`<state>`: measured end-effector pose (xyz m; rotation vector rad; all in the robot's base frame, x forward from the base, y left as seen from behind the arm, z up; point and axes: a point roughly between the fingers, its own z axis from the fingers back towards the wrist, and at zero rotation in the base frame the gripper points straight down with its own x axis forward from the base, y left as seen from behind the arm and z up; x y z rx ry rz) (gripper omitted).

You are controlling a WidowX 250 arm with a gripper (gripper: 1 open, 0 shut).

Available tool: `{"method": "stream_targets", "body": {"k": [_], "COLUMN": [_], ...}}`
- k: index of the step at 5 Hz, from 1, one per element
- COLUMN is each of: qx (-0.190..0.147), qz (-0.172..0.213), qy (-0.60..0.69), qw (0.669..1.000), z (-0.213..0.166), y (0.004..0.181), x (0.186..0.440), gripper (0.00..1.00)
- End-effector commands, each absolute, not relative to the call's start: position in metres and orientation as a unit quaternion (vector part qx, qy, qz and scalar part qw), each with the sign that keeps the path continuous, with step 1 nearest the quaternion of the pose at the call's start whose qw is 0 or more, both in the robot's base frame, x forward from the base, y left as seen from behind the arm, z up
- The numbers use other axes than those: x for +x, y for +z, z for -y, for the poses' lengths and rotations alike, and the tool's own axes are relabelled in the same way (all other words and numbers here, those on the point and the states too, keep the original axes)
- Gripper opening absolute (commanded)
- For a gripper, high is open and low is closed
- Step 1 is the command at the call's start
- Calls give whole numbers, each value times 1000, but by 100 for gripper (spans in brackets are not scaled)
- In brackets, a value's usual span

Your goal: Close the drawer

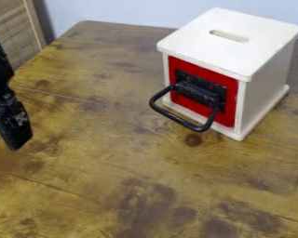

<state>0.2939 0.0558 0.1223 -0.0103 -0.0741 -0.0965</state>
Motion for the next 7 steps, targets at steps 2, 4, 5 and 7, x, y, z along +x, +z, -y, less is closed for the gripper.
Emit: {"method": "stream_targets", "body": {"k": [2, 4, 5, 7], "qx": [7, -4, -8, -14], "qz": [83, 83, 89, 88], "qy": [-68, -176, -286, -420], "qw": [994, 981, 954, 903], "z": [-53, -22, 13, 106], "y": [141, 158, 164, 168], "x": [344, 402, 429, 454], "gripper": [100, 0, 100, 100]}}
